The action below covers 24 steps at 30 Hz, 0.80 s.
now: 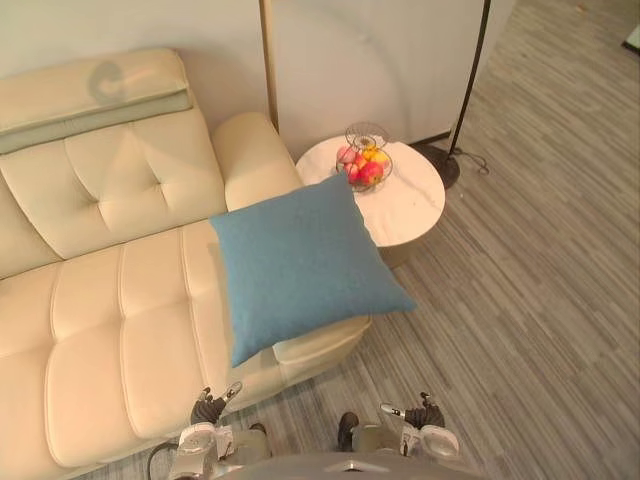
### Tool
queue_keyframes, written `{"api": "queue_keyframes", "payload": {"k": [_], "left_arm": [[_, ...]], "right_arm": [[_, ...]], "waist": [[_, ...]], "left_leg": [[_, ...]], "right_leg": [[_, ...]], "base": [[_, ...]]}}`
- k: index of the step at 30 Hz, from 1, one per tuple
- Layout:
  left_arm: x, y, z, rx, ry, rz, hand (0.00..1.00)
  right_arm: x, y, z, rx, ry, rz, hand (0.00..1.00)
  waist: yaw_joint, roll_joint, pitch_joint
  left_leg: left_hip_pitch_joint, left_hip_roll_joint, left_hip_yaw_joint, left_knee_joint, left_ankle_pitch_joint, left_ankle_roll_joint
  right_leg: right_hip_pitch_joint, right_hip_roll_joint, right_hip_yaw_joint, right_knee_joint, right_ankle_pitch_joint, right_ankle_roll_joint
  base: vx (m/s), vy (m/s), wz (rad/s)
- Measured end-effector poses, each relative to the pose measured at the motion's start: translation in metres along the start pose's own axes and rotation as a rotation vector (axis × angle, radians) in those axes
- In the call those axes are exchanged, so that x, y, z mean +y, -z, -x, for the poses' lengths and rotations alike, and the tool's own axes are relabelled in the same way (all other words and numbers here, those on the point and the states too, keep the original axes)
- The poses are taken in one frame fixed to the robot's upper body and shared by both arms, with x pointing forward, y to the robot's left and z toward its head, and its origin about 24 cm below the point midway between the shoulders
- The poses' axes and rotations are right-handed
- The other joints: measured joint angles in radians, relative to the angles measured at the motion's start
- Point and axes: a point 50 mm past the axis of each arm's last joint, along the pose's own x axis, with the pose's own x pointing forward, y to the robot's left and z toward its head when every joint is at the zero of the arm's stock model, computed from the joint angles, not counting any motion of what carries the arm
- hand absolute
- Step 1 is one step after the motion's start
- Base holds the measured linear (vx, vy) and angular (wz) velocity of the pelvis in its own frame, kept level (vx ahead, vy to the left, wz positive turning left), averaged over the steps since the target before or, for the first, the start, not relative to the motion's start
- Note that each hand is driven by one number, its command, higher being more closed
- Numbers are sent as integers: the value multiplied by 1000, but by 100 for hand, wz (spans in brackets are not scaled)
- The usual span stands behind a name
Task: Pick up cushions and gather them together orderly.
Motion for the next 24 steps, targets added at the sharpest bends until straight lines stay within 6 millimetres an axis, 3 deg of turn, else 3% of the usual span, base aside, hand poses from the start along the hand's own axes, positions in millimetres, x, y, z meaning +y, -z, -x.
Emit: {"api": "queue_keyframes", "payload": {"k": [5, 8, 11, 12, 16, 18, 20, 24], "left_arm": [[10, 1, -1, 2, -22, -17, 0], [15, 3, 0, 5, -36, 4, 0], [23, -1, 3, -27, -64, 55, 0], [31, -4, 3, -46, -89, 86, 0], [63, -19, 6, -126, -176, 130, 0], [72, -30, 8, -175, -197, 149, 0], [79, -52, 11, -272, -209, 164, 0], [77, -82, 14, -389, -202, 211, 0]], "right_arm": [[3, 7, 4, 21, 5, -30, 0], [-18, -8, 4, -59, 81, -87, 0], [-57, -34, 6, -179, 209, -141, 0], [-77, -46, 7, -231, 268, -143, 0], [-123, -86, 14, -389, 392, -121, 0], [-130, -99, 17, -441, 406, -109, 0], [-136, -126, 22, -539, 418, -94, 0], [-141, -160, 25, -644, 422, -79, 0]], "waist": [[1, -39, -25], [-4, -38, -31], [-9, -37, -38], [-10, -36, -42], [-24, -30, -60], [-28, -26, -68], [-32, -20, -70], [-37, -15, -70]], "left_leg": [[12, -12, -3, -66, 40, 7], [32, -24, -2, -101, 59, 14], [35, -30, -2, -132, 80, 18], [37, -33, -3, -144, 88, 19], [49, -35, -20, -174, 105, 18], [47, -35, -24, -184, 112, 17], [41, -37, -26, -197, 119, 18], [8, -43, -51, -196, 128, 21]], "right_leg": [[19, 0, -1, -72, 31, 0], [39, 0, 2, -111, 55, 4], [44, 0, 3, -147, 81, 5], [47, 1, 3, -162, 90, 4], [61, 4, -2, -189, 105, 3], [61, 5, -5, -201, 111, 3], [59, 5, -7, -219, 123, 1], [54, 2, -31, -248, 136, 7]], "base": [[0, 20, 6], [-26, 36, -1], [-45, 30, 0], [-44, 22, 1], [-15, 2, 2], [-23, -4, 4], [-40, 2, 3], [-31, 0, 17]]}}
